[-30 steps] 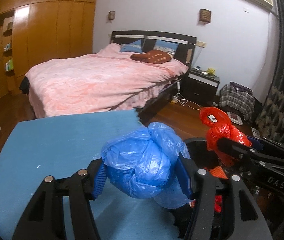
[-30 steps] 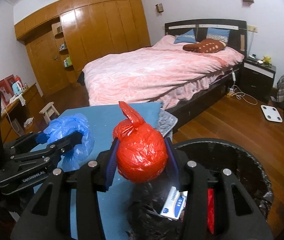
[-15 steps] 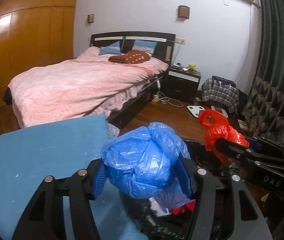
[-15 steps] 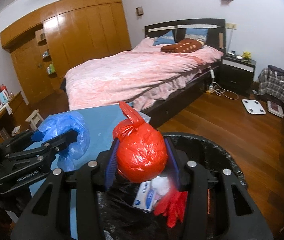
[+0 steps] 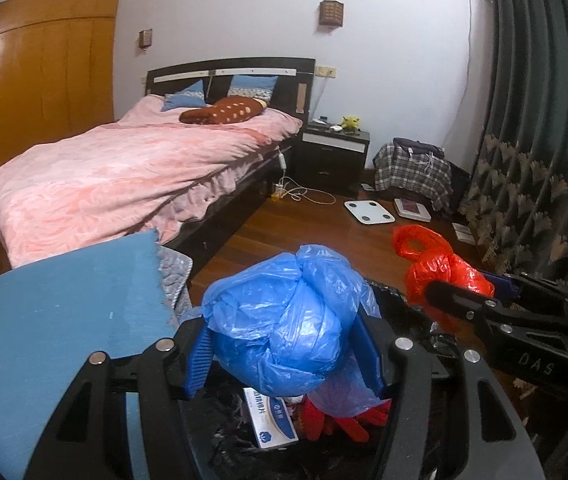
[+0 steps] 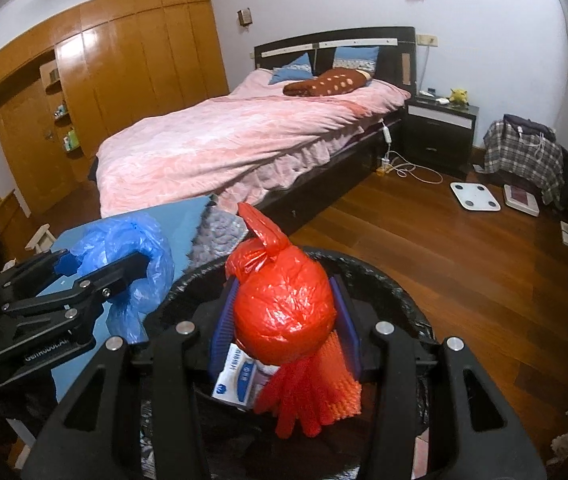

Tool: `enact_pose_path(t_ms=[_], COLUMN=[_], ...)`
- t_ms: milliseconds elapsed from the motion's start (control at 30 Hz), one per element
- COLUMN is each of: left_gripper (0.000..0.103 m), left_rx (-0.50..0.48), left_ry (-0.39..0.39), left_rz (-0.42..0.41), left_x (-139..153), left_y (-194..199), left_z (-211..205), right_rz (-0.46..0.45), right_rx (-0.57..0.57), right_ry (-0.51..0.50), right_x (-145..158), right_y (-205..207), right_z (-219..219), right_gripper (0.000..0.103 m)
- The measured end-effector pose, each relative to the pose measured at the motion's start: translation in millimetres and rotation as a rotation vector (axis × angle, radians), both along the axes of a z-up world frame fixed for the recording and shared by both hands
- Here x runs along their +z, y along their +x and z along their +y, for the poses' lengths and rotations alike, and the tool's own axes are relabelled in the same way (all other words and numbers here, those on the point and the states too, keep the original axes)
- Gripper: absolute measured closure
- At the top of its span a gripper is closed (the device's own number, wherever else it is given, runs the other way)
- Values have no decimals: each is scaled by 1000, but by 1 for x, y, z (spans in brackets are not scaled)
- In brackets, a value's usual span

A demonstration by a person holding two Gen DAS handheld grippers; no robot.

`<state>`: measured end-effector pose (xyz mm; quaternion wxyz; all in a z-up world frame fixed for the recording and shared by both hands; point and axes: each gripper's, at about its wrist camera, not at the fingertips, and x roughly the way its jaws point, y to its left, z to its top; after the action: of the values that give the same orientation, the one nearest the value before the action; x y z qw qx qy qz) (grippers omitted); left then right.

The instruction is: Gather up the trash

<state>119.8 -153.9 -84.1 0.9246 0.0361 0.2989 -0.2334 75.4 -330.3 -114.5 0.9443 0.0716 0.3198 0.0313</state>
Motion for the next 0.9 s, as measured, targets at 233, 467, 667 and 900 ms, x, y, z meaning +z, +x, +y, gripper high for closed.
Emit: enact_pose_path(t_ms=[233, 467, 667, 900], left_gripper=[43, 43, 37, 19], left_rx=[-24, -28, -60, -63], left_ry=[10, 28, 30, 23], left_rz=[30, 71, 116, 137], left_x=[-21, -40, -51, -55], left_y=[13, 27, 37, 42], left_z=[-13, -22, -28, -26], right_rz=[31, 83, 118, 120], right_rx=[-18, -35, -49, -79], right_ry=[-16, -2, -11, -17], right_x=[-21, -47, -63, -69], right_y=[6, 16, 23, 24], right_z=[-12, -22, -27, -34], right_gripper=[59, 59, 47, 27])
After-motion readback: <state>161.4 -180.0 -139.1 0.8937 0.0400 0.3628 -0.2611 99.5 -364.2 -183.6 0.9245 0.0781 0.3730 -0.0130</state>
